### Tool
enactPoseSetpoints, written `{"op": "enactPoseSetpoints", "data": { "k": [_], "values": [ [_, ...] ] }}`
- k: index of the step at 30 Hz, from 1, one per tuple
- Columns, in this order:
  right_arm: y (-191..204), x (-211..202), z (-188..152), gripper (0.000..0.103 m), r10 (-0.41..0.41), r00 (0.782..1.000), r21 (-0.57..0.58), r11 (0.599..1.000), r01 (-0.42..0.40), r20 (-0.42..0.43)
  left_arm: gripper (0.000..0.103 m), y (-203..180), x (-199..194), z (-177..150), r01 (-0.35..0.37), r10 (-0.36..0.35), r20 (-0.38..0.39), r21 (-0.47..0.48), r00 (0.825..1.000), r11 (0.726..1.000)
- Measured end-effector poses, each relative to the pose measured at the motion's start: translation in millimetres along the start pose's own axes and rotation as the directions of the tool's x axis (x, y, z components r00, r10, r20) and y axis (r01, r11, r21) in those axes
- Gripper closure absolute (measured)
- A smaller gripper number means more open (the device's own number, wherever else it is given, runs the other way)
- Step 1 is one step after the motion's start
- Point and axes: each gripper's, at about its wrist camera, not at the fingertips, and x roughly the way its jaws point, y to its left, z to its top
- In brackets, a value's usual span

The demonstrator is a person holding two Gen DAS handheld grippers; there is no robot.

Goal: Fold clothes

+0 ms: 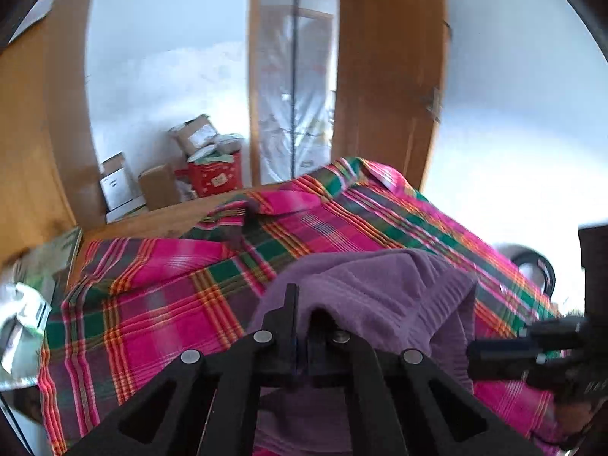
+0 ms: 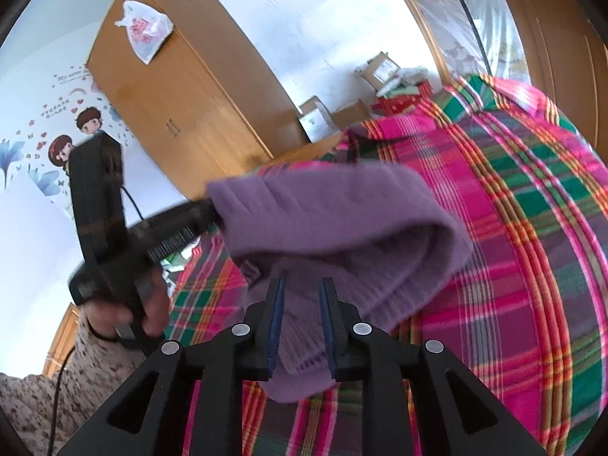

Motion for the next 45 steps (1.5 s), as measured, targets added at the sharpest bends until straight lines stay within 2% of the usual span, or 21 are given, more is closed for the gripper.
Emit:
{"op": "enactPoseSetpoints", "data": {
  "k": [6, 10, 12, 14, 21, 22, 24, 25, 32, 38, 41, 45],
  "values": [
    [-4, 1, -13, 0.080, -0.026, 0.999, 0.014, 1.000, 0.026, -0.019, 0.100, 28, -14, 1, -0.060, 0.063, 0.040, -0.073, 0.997, 0.995],
    [-2, -8, -18, 0.074, -0.061, 0.998, 0.017, 0.998, 0.061, 0.022, 0.100, 52, -22, -4, -0.103, 0.110, 0.049, -0.137, 0.993, 0.985],
    [-3, -8, -20, 0.071, -0.077, 0.997, 0.022, 0.997, 0.076, 0.022, 0.100, 62, -24, -7, -0.112, 0.121, 0.044, -0.165, 0.992, 0.980],
    [-6, -7, -22, 0.062, -0.090, 0.996, 0.028, 0.996, 0.090, 0.016, 0.100, 69, -25, -9, -0.120, 0.129, 0.039, -0.182, 0.991, 0.976],
    [2, 10, -14, 0.060, -0.108, 0.994, -0.011, 0.994, 0.108, -0.008, 0.100, 90, -42, -19, -0.147, 0.164, 0.050, -0.244, 0.985, 0.959],
    [4, 13, -12, 0.061, -0.109, 0.994, -0.019, 0.994, 0.109, -0.011, 0.100, 93, -45, -20, -0.153, 0.171, 0.054, -0.251, 0.984, 0.956],
    [7, 19, -9, 0.085, -0.113, 0.993, -0.034, 0.993, 0.112, -0.018, 0.100, 98, -48, -21, -0.159, 0.179, 0.050, -0.268, 0.983, 0.950],
    [9, 22, -7, 0.091, -0.114, 0.993, -0.042, 0.993, 0.113, -0.021, 0.100, 102, -50, -23, -0.162, 0.182, 0.049, -0.278, 0.982, 0.947],
    [33, 20, 12, 0.092, -0.162, 0.986, -0.148, 0.975, 0.167, 0.045, 0.100, 117, -65, -36, -0.179, 0.203, 0.043, -0.322, 0.978, 0.930],
    [54, 26, 44, 0.092, -0.170, 0.978, -0.214, 0.958, 0.192, 0.119, 0.100, 130, -82, -50, -0.193, 0.225, 0.041, -0.381, 0.973, 0.904],
    [66, 36, 62, 0.092, -0.148, 0.980, -0.245, 0.953, 0.178, 0.136, 0.100, 137, -92, -60, -0.208, 0.243, 0.034, -0.411, 0.970, 0.888],
    [79, 60, 85, 0.092, -0.093, 0.990, -0.251, 0.961, 0.118, 0.109, 0.100, 146, -99, -77, -0.231, 0.263, 0.009, -0.448, 0.965, 0.864]
  ]
}}
